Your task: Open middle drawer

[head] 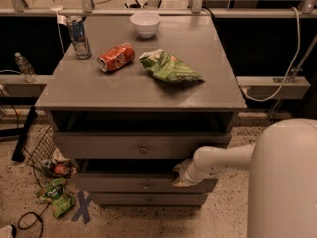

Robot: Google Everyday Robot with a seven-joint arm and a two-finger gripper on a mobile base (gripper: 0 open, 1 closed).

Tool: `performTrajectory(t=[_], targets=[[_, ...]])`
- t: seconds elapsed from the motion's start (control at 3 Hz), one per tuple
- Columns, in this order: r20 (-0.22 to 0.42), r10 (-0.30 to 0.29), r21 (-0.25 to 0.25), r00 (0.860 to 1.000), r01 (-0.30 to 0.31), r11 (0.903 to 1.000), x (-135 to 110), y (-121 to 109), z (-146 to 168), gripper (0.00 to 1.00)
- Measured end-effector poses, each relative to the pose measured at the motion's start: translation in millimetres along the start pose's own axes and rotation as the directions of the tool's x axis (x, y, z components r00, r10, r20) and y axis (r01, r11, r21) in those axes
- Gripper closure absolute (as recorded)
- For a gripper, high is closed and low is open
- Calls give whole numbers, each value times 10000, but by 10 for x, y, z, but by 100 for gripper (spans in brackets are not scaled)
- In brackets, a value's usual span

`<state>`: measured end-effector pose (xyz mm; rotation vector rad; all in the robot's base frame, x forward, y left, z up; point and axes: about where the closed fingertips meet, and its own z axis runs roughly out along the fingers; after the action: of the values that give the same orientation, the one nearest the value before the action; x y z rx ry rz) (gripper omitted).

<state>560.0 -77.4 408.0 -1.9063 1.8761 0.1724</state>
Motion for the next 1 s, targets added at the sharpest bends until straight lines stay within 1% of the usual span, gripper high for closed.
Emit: performTrajectory(t=[0.33,0.67,1.0], targets=[[0,0,0,10000,0,10000,0,0,0,100],[369,-2,-579,9993,23,9983,22,378,-105,100],[369,-2,-580,9993,24,9983,22,379,-105,100]])
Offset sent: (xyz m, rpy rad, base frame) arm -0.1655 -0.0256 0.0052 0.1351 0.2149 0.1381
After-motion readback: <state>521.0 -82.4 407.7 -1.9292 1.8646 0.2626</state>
